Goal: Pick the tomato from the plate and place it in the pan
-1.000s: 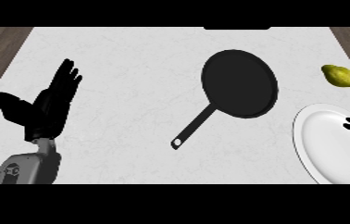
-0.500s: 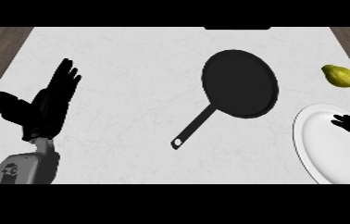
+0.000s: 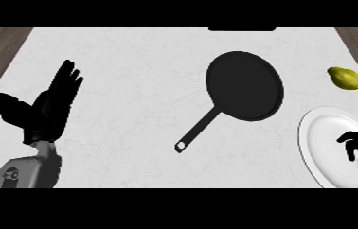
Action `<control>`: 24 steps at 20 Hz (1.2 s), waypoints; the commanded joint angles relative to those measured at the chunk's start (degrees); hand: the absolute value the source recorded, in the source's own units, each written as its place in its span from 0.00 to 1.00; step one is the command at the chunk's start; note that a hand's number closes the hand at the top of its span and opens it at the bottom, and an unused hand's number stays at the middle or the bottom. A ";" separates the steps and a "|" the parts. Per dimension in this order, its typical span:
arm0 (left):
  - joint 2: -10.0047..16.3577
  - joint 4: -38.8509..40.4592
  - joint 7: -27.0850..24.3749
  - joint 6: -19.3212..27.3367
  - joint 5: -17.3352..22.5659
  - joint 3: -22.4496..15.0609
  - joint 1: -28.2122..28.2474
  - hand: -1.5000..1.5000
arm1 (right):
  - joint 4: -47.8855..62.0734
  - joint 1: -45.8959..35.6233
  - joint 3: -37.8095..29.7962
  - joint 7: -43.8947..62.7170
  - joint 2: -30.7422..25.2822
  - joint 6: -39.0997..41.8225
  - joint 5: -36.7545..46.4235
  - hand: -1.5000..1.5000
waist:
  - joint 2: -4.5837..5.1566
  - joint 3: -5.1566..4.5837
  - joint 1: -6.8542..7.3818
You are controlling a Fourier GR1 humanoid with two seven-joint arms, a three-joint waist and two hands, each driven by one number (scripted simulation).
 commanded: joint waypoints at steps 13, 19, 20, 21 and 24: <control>-0.81 -1.48 0.91 -1.04 -0.82 -1.30 -0.22 0.50 | 1.42 -10.66 -8.02 28.67 19.71 5.80 -3.14 1.00 | 0.74 -0.01 3.08; -1.16 -1.12 1.16 -1.78 -0.84 -2.50 -1.26 0.50 | -3.35 -20.12 -11.43 48.98 24.06 1.67 1.82 1.00 | 0.29 -0.64 5.70; -1.14 -0.99 0.89 -1.96 -1.11 -2.81 -0.81 0.50 | -4.39 -22.58 -11.78 52.78 24.46 0.55 3.15 1.00 | 0.18 -0.74 6.69; -1.28 -1.23 0.94 -2.34 -1.01 -3.31 -1.15 0.50 | -5.20 -24.42 -11.30 56.64 25.12 -0.66 5.25 1.00 | 0.14 -0.74 7.31; -1.73 -0.70 1.38 -2.35 -0.89 -3.76 -2.42 0.50 | -7.74 -30.76 -9.60 67.76 27.50 -3.11 11.23 1.00 | 0.32 -0.81 8.30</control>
